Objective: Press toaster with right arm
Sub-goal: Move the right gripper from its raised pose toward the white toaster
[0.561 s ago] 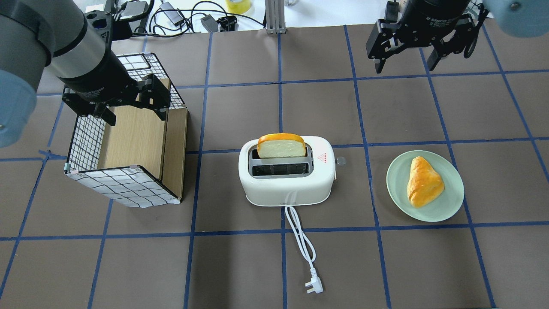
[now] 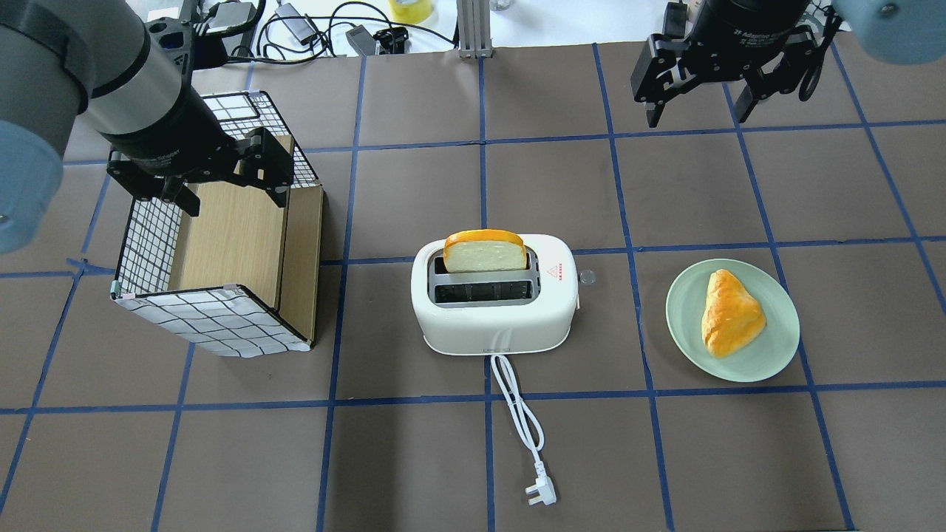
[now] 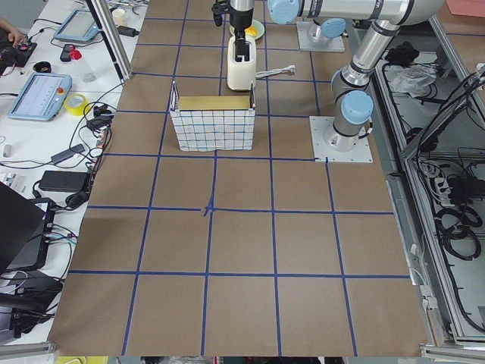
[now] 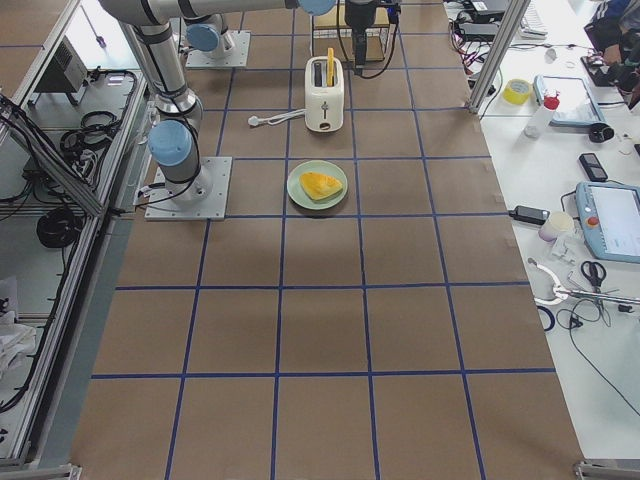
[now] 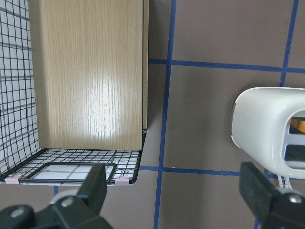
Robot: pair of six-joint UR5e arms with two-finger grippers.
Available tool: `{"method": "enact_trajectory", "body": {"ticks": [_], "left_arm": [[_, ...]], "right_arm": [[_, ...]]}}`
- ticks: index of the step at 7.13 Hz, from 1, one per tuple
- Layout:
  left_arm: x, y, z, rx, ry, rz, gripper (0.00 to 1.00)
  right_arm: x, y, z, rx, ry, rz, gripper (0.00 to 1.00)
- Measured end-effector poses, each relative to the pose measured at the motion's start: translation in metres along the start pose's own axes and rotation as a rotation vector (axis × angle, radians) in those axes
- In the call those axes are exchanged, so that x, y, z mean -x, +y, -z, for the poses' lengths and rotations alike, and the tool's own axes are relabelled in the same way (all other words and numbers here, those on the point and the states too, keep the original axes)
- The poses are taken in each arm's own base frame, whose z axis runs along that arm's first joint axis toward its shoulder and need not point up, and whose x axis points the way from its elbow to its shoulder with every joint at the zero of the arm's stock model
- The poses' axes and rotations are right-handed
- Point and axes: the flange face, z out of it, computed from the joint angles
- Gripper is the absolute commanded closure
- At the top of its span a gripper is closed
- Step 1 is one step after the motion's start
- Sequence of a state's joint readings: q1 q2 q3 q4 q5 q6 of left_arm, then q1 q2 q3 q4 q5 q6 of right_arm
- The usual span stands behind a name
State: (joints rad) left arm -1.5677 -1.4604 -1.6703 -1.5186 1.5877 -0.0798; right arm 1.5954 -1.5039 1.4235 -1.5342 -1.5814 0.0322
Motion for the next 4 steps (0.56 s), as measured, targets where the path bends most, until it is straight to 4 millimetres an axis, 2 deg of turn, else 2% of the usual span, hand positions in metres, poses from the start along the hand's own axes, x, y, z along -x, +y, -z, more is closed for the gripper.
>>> {"method": "enact_trajectory", "body": {"ticks": [1, 2, 4], "left_arm": [[0.0000, 0.0000, -0.0001, 0.000, 0.000, 0.000, 0.00], [0.0000, 0.0000, -0.0001, 0.000, 0.000, 0.000, 0.00], [0.0000, -0.0001, 0.0003, -0.001, 0.000, 0.000, 0.00]], "right_arm": [[0.0006, 0.0002, -0.0010, 0.006, -0.006, 0.000, 0.78], [0.0007, 0.0013, -0.0023, 0.018, -0.007, 0.000, 1.00], [0.0008, 0.0078, -0.0084, 0.082, -0.016, -0.001, 1.00]]}}
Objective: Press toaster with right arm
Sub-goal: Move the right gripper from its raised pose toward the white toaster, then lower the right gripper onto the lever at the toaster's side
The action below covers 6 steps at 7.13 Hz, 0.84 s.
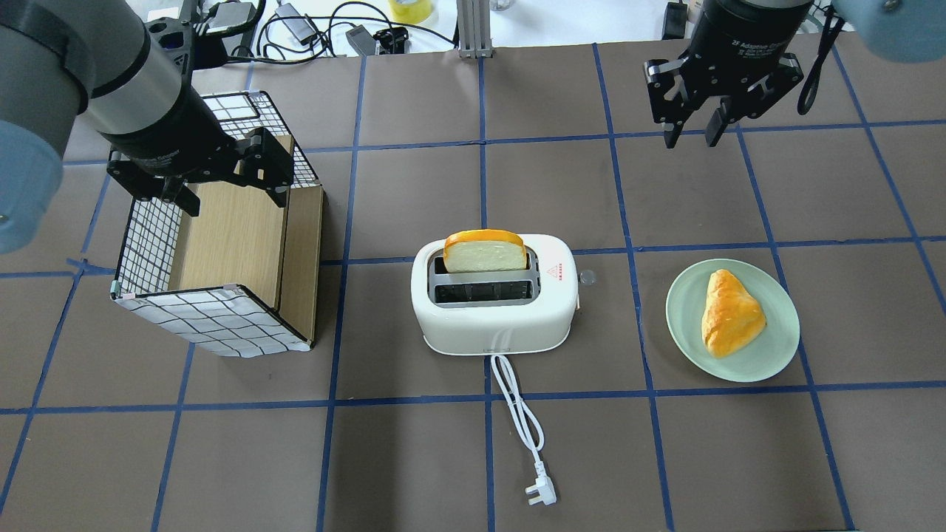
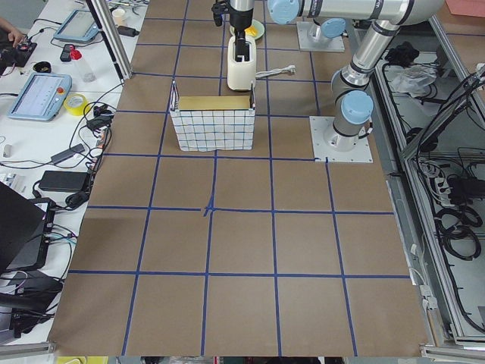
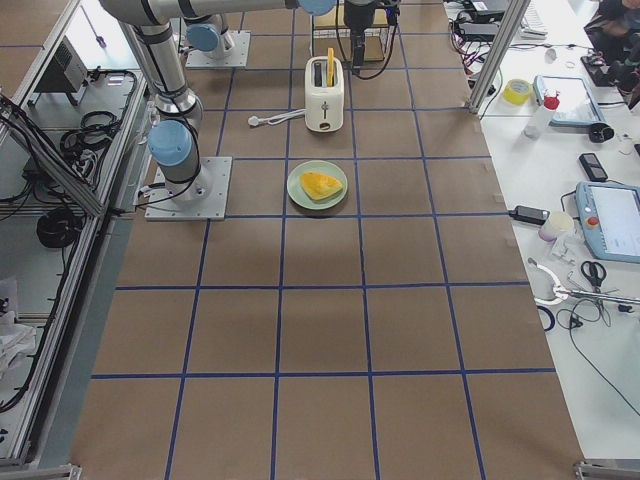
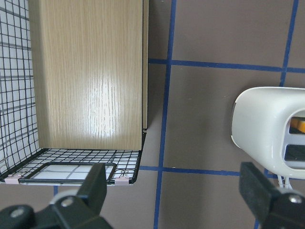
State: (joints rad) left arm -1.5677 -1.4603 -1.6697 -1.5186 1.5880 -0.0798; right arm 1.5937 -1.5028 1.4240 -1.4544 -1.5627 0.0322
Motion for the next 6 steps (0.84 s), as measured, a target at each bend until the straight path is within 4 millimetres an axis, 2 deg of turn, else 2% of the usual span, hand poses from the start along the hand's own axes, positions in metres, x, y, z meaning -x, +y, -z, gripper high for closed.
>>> {"method": "enact_trajectory", "body": {"ticks": [3, 6], "left_arm": [[0.000, 0.000, 0.000, 0.001, 0.000, 0.000, 0.00], [0.000, 0.000, 0.000, 0.001, 0.000, 0.000, 0.00]], "right_arm": [[0.001, 0.007, -0.023, 0.112, -0.085, -0.023, 1.00], [0.009, 0.009, -0.079, 0.122, -0.154, -0.026, 1.00]]}}
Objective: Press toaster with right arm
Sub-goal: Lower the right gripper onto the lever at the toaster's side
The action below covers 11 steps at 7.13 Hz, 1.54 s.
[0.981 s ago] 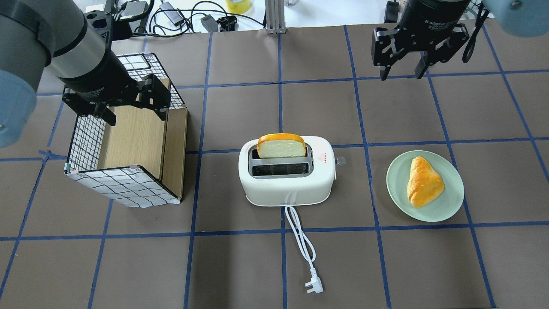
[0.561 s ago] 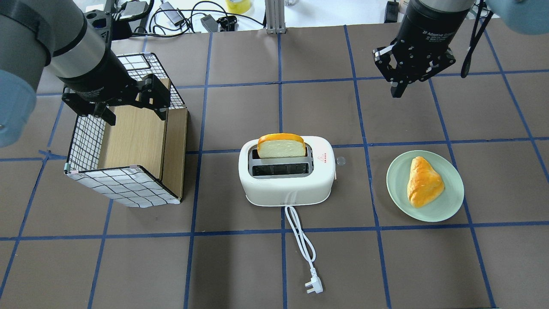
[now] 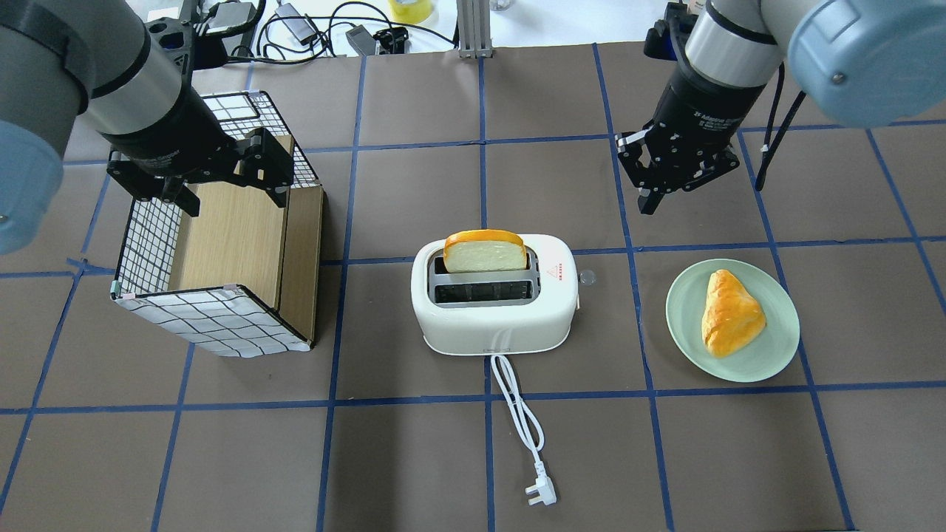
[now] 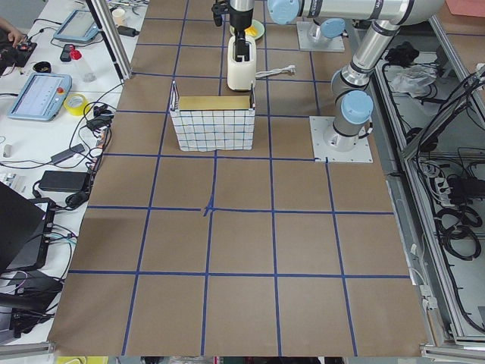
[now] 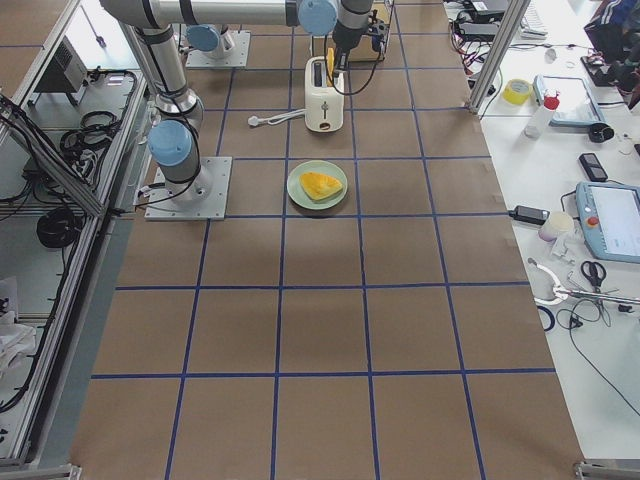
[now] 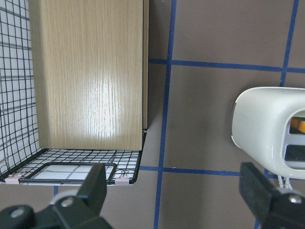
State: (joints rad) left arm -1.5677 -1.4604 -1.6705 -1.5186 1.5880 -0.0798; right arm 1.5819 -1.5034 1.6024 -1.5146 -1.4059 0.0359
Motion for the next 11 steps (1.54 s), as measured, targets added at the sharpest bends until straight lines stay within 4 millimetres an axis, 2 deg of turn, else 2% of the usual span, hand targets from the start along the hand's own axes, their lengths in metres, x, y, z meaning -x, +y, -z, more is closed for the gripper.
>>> {"method": "enact_trajectory", "body": {"ticks": [4, 5, 7, 11], "left_arm": [[0.000, 0.000, 0.000, 0.000, 0.000, 0.000, 0.00], [0.000, 0.000, 0.000, 0.000, 0.000, 0.000, 0.00], [0.000, 0.000, 0.000, 0.000, 0.000, 0.000, 0.00], [0.000, 0.000, 0.000, 0.000, 0.000, 0.000, 0.00]], "right_arm": [[-0.006, -0.003, -0.087, -0.066, -0.069, 0.010, 1.00], [-0.006, -0.002, -0.101, -0.078, -0.090, 0.012, 1.00], [-0.004, -0.002, -0.113, -0.078, -0.125, 0.015, 1.00], [-0.005, -0.003, -0.123, -0.051, -0.130, 0.018, 1.00]]}}
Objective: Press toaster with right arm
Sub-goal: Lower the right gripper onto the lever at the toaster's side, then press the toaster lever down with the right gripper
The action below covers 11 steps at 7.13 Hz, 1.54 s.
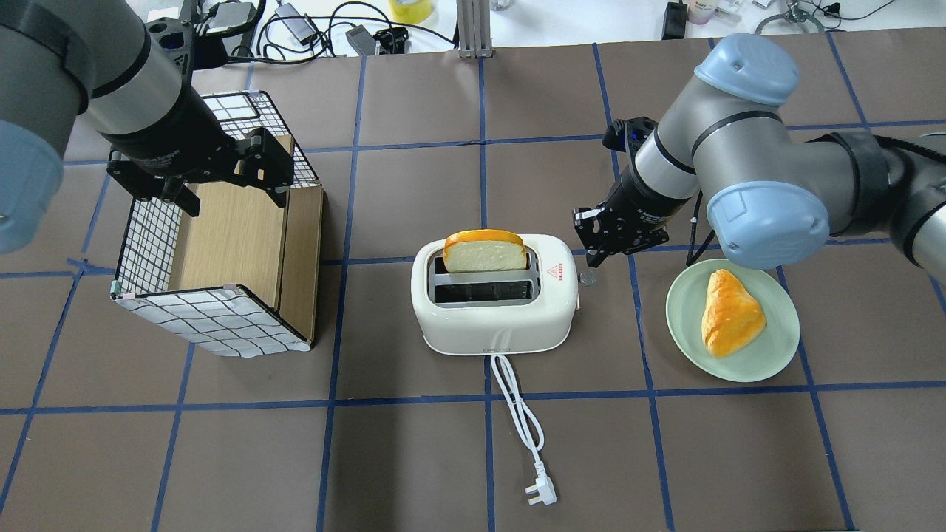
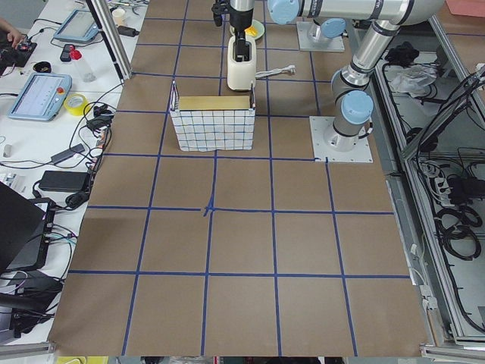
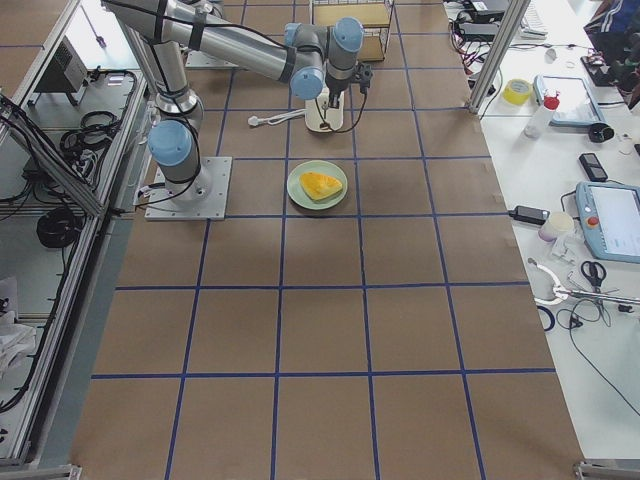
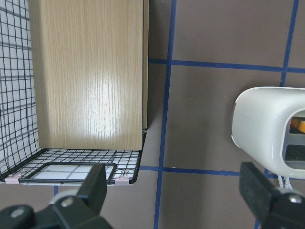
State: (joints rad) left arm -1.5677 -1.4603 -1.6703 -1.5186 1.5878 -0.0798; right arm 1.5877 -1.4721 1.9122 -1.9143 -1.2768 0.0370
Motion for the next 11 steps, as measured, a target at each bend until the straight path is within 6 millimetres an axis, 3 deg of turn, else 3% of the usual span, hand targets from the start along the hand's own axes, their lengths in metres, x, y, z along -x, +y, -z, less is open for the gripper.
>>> {"method": "enact_trajectory", "body": {"ticks": [11], "left_arm": [[0.000, 0.000, 0.000, 0.000, 0.000, 0.000, 0.00]], "right_arm": [[-0.008, -0.005, -0.042, 0.076, -0.041, 0.011, 1.00]]}}
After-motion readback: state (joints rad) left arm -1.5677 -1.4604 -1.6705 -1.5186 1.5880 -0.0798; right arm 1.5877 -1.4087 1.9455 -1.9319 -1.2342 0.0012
